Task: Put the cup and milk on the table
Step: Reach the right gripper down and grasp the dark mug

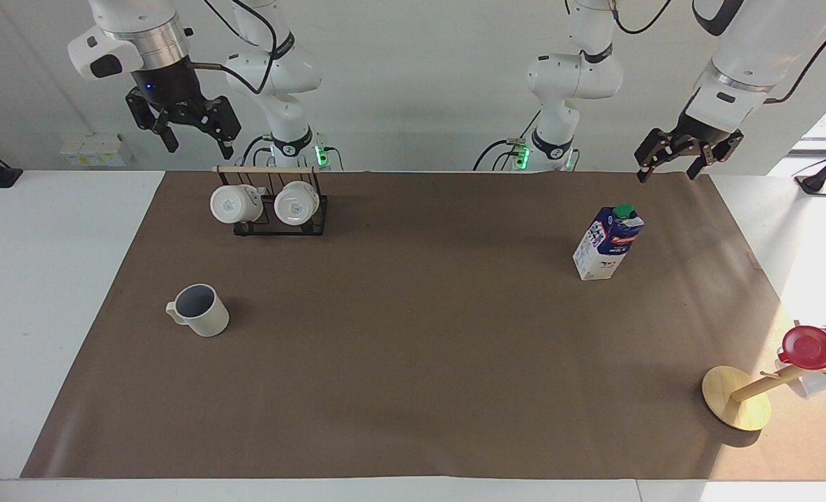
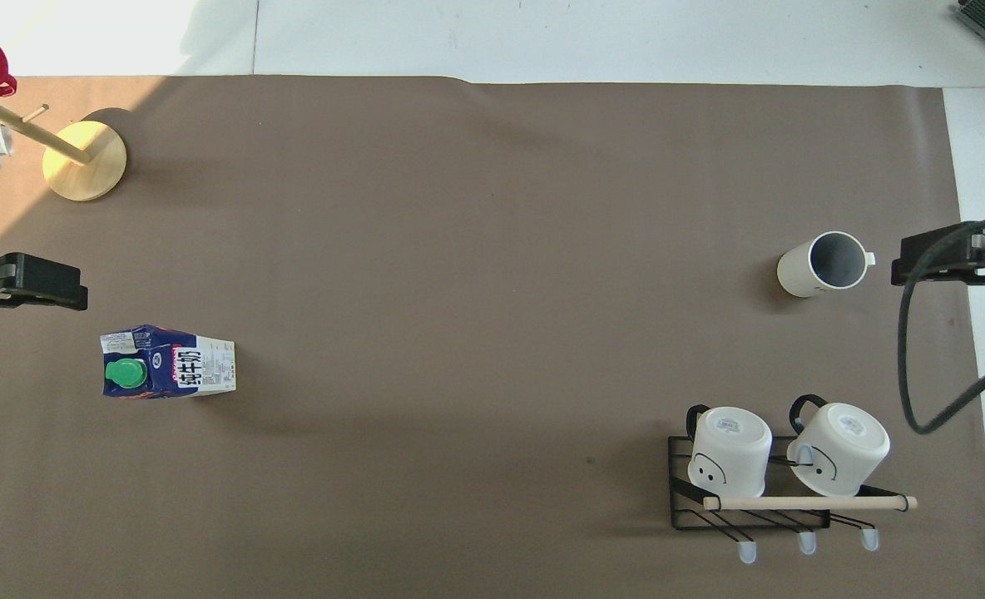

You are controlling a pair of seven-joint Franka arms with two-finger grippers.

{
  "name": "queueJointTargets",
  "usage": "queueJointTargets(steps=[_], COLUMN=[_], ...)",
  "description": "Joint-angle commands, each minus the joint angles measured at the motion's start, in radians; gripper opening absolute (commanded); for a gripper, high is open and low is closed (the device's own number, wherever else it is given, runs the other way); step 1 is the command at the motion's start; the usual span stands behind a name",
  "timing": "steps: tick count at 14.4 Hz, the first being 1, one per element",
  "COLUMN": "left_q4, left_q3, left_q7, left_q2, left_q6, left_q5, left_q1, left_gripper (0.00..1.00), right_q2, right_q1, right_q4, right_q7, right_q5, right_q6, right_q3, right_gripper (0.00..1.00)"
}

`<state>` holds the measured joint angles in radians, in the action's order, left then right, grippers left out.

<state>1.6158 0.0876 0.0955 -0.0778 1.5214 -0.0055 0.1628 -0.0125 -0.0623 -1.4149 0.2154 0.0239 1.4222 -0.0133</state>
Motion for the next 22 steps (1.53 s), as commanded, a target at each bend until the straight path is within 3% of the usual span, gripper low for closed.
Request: queueJointTargets(steps=[1,6,11,14,22], left_q4=[-0.017,-0.017,-0.020,-0.028,-0.027], left_q3=[-0.003,-0.002,-0.002,-0.002,-0.003], left_q7=[0.009,0.012,0.015,0.043,0.098], left_q2=[0.000,0.000,0.001,0.003,-0.016], left_q6=[-0.026,-0.029,-0.027,-0.027,-0.026], left_q5=[-0.011,-0.010,-0.001,-0.001,-0.008], left_q1=[-0.005,-0.016,-0.017,-0.029,-0.026], left_gripper=[1.00,1.00,1.00,1.00,1.00], right_q2=[0.017,0.083,0.114,0.175,0.223], right_q1=[0.015,0.042,0.079,0.085,0.113], right_q4=[-0.013,-0.030,-0.226,-0.265,-0.464], right_q7=[-0.037,-0.122,-0.163,-0.175,-0.222], right_q5=[0.002,0.004,0.007,0.011,0.013], right_q6=[0.040,0.135,0.351,0.421,0.707], right_q3=[0.003,-0.001,-0.001,-0.002,-0.002], right_gripper=[1.00,1.00,1.00,1.00,1.00])
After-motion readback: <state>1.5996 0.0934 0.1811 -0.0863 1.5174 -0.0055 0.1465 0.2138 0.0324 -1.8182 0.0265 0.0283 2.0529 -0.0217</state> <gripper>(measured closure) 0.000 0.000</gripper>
